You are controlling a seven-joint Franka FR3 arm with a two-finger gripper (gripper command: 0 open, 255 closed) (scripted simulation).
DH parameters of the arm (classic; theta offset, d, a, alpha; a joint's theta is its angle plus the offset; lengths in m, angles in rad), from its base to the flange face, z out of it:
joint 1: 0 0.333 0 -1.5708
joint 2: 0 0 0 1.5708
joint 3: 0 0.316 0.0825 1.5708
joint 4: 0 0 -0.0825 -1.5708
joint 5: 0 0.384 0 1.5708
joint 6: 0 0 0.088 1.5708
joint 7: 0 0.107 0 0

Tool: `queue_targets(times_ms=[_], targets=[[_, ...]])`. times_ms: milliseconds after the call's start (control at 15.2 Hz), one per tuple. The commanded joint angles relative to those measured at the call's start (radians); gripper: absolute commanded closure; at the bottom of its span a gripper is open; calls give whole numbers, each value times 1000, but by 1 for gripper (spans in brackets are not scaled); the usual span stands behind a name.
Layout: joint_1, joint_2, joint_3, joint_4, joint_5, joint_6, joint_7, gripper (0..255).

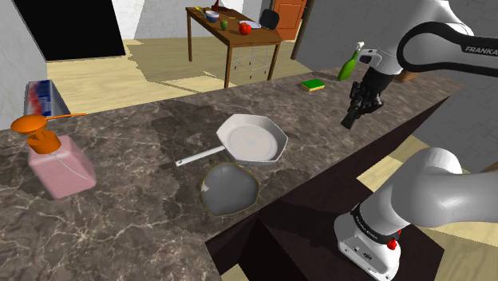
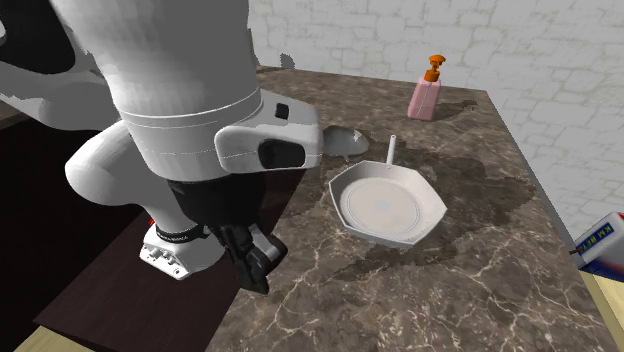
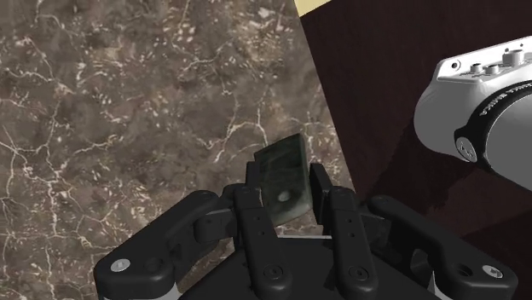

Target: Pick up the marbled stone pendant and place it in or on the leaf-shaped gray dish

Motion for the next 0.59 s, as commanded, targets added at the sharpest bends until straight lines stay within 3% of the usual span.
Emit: queue_targets(times_ms=[0,528], targets=[[2,-5,10,22,9,-28,-2,255],[87,-34,190,-17,145,-47,177,255]])
